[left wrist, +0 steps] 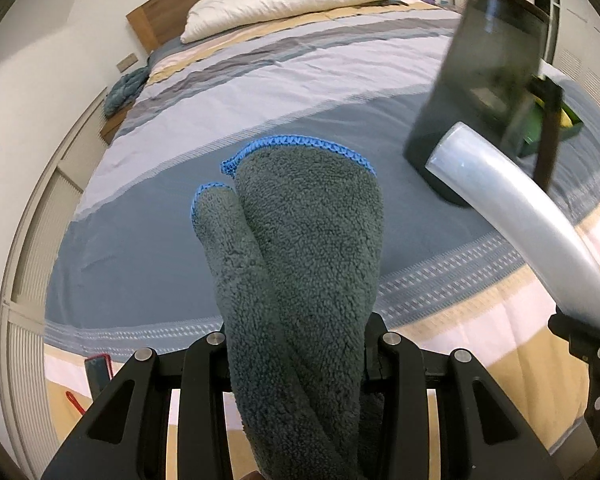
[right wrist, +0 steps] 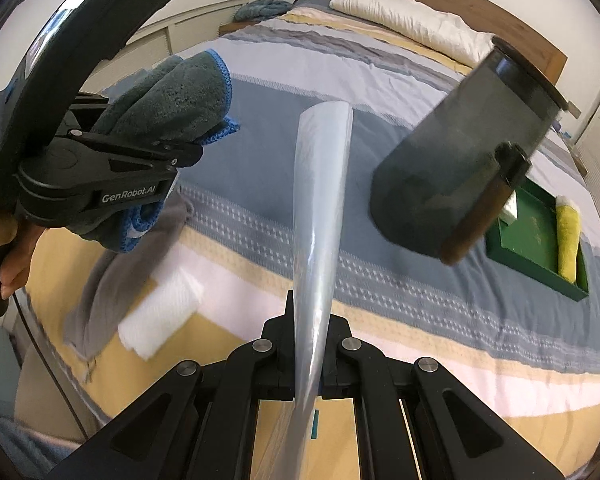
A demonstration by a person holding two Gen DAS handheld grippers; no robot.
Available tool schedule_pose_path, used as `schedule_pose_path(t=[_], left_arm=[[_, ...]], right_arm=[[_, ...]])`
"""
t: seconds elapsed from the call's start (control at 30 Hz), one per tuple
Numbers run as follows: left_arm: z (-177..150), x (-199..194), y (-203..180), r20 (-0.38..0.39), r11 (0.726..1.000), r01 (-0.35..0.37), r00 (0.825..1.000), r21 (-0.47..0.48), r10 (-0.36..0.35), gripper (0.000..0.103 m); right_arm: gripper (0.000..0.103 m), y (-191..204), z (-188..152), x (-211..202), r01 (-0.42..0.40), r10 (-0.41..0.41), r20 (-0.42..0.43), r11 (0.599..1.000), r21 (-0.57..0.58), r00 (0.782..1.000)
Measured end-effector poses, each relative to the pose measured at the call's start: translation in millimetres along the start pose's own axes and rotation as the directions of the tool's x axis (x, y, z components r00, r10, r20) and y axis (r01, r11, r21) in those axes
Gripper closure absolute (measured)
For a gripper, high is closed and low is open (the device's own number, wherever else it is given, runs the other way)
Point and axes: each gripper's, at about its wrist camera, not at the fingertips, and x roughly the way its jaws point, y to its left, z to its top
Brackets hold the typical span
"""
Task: Organize soft objects
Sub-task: 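Lift and carry the mitt and tube with both tools toward the green tray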
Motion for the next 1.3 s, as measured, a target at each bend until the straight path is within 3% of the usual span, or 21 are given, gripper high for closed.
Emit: schedule_pose_path(t=[0.5, 0.93, 1.3], left_arm=[[-24, -16, -72, -0.033, 0.991, 0.100, 0.995, 0.089, -0.097, 0.071], [-32, -34, -130, -0.039, 0.969, 0.186, 0.982, 0.159, -0.182, 0.071], [-33, -58, -181, -0.023, 0.947, 0.221, 0.975, 0.233, -0.222, 0.070]], right_arm=[[0.099, -12, -57, -34, -0.003, 0.000, -0.087, 0.999, -0.034, 0.996], [0.098, -39, -90, -56, 0.043, -0.042, -0.137, 0.999, 0.008, 0.990], [0.099, -67, -128, -91, 0.096, -0.083, -0.127, 0.991, 0.099, 0.988]])
